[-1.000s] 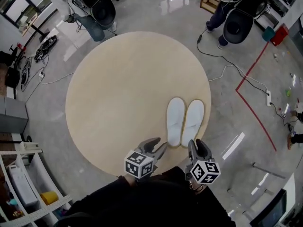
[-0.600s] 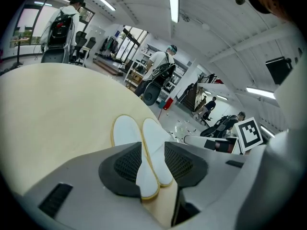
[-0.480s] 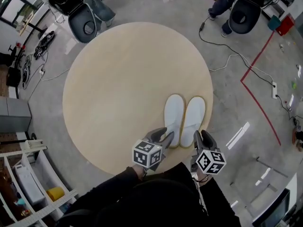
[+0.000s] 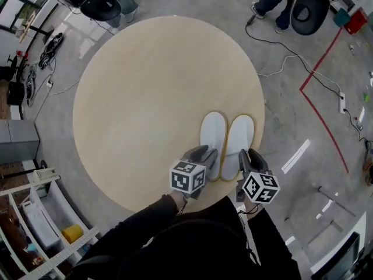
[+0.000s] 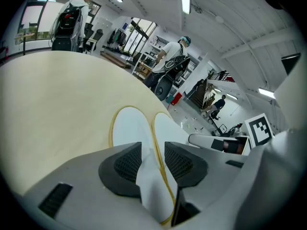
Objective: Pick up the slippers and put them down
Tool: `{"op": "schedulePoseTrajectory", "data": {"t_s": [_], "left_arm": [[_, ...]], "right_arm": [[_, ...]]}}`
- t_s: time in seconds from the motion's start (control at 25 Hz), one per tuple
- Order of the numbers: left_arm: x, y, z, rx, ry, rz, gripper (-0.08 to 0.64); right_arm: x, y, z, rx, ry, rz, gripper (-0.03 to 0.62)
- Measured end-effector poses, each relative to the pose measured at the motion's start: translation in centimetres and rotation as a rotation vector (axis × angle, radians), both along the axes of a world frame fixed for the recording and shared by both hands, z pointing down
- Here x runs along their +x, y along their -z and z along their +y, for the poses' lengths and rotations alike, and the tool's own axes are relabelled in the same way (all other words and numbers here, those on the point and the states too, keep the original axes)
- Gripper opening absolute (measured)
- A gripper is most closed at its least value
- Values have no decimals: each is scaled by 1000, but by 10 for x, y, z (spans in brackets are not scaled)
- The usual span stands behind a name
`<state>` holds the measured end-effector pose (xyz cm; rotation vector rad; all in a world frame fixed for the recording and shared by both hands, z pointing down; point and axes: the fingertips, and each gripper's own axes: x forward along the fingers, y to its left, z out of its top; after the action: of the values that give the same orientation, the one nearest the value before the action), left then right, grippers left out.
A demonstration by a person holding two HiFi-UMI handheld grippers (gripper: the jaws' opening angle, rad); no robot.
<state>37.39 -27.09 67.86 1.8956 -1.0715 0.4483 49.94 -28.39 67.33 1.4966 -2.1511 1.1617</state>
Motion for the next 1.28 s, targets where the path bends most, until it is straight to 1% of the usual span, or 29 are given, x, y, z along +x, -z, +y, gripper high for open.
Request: {"op": "schedulePoseTrajectory", "data": {"t_s": [0.2, 0.36, 0.64, 0.72, 0.8, 0.88, 0.96, 1.12, 1.28], "left_arm": [[7, -16, -6, -31, -9, 9, 144], [14, -21, -7, -39, -17, 0, 143], [11, -29, -7, -56, -18, -13, 143], [13, -32, -8, -62, -21, -18, 141], [16, -35, -9, -64, -23, -26, 139], [15, -37, -9, -64, -21, -44, 113], [11, -38, -7, -64, -14, -57, 78], [9, -37, -8, -58, -7, -56, 44], [12, -31, -12, -31, -9, -50, 35]], "right_arm": [[-4, -10, -10, -10, 0, 3, 137], [-6, -15, -12, -22, 7, -1, 135], [-10, -23, -9, -44, 9, -2, 135], [-8, -26, -12, -47, 11, -3, 132], [-6, -29, -14, -49, 17, -4, 113], [-6, -30, -15, -50, 24, -3, 78], [-8, -30, -13, -52, 28, 0, 57], [-9, -30, -12, -60, 13, -12, 39], [-5, -28, -11, -53, 10, -22, 34]]}}
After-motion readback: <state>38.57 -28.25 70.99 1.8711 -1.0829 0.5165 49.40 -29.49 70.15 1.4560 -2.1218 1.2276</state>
